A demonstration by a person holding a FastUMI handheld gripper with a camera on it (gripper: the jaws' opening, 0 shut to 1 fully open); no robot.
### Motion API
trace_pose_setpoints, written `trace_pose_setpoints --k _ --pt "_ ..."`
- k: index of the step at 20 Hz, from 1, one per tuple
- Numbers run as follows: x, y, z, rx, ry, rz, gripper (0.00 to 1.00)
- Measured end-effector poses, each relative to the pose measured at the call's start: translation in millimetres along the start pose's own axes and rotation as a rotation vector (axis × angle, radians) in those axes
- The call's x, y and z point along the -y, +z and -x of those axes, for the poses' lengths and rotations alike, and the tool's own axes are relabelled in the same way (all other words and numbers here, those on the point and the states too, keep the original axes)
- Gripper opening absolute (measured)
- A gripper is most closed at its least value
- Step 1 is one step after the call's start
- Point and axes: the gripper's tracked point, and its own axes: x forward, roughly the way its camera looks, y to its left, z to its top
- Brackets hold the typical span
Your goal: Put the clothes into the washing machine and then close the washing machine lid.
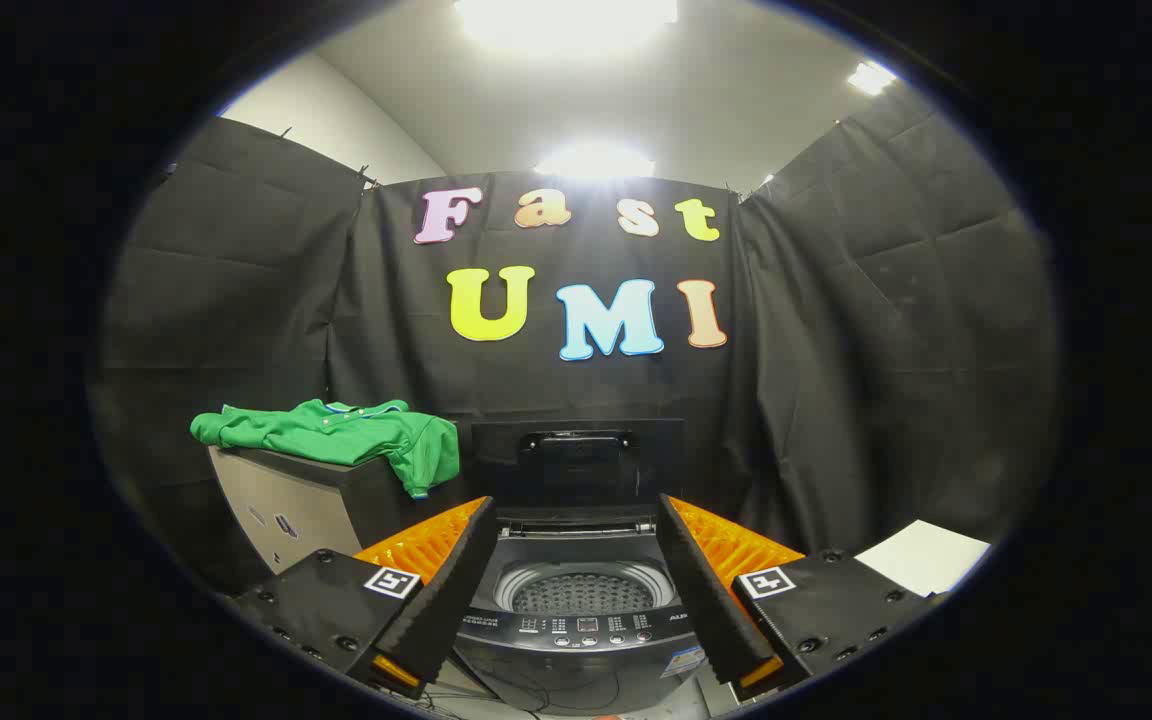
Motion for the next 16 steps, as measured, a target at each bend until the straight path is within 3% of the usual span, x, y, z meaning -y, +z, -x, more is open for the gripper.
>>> trace_pose_setpoints --k 16 --pt "0.9 -1.1 0.5 0.007 0.016 0.008 0.99"
